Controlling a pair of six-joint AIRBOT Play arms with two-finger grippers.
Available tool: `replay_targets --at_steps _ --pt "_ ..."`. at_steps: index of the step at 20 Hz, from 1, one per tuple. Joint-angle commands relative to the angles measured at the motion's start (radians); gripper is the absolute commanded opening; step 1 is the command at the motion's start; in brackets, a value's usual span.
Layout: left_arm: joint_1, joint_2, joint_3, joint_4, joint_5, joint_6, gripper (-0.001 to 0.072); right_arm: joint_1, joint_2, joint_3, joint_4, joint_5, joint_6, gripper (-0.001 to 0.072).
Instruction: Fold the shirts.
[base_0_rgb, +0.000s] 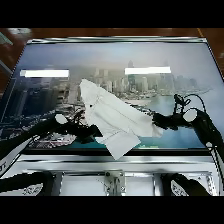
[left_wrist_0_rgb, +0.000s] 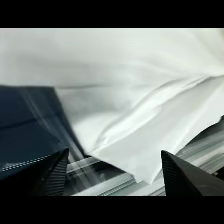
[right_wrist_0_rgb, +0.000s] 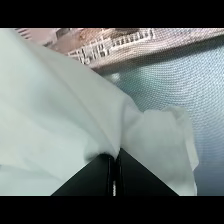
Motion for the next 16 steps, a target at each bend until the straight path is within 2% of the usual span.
replay_targets --at_steps 1,2,4,5,7,10,11,13,16 --pt "-0.023 -0.062 0.023 -0.119 0.100 0.050 0.0706 0.000 -0.001 -0.001 0.000 -0.001 -0.003 0.0060" --pt "-0.022 -0.076 0.035 -0.158 0.108 0.076 0.0620 0.000 -0.001 -0.001 0.001 0.000 -0.003 0.0060" --pt "-0.022 -0.085 0.069 -0.185 0.080 0.174 0.0072 0.000 -0.001 -0.001 0.001 0.000 -0.003 0.0060" --pt "-0.021 -0.079 0.090 -0.184 0.052 0.225 0.0044 0.000 -0.001 0.000 0.001 0.000 -0.003 0.0060" --pt "-0.022 -0.024 0.127 -0.166 0.020 0.269 0.0041 0.000 0.002 0.001 0.009 0.008 -0.003 0.0059" --pt "-0.014 0.208 0.211 0.036 0.020 0.239 0.0039 0.000 0.052 0.061 0.032 0.055 -0.034 0.0059" --pt "-0.006 0.305 0.259 0.163 0.014 0.165 0.0039 0.000 0.084 0.102 0.041 0.071 -0.060 0.0059" --pt "0.035 0.521 0.412 0.405 -0.003 -0.037 0.0039 0.000 0.175 0.220 0.050 0.078 -0.100 0.0060" --pt "0.113 0.750 0.717 0.505 -0.001 -0.091 0.0040 0.000 0.344 0.433 0.069 0.011 -0.100 0.0059"
